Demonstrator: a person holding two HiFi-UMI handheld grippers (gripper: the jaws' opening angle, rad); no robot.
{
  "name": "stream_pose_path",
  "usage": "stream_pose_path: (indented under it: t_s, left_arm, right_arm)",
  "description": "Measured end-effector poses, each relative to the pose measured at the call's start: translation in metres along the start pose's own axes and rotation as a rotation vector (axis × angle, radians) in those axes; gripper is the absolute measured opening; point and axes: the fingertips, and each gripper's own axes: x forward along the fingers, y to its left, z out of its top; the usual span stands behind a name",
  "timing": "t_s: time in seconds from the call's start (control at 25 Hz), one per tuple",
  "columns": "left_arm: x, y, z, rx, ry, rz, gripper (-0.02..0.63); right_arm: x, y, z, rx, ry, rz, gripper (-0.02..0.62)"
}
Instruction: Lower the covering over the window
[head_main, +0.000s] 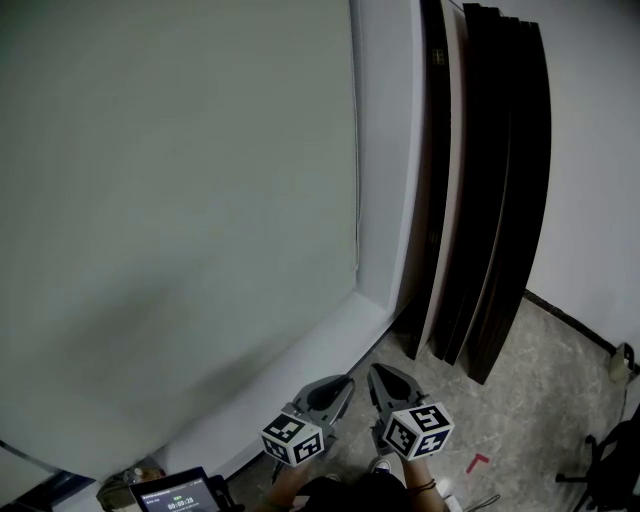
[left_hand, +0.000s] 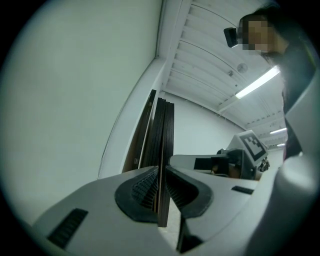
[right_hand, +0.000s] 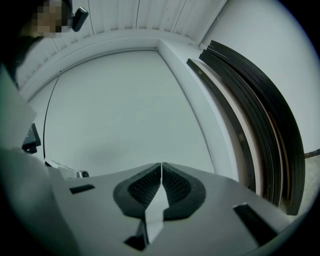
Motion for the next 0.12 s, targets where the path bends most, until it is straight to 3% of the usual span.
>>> stream_pose_path:
  t_s: [0.12]
  left_arm:
    - [-0.0018,-0.0005,-0.0008,-0.003,0.004,0.001,0.043]
  right_arm:
    - [-0.0009,0.0022,-0.0012,-0.001,0.006,0.000,0.014]
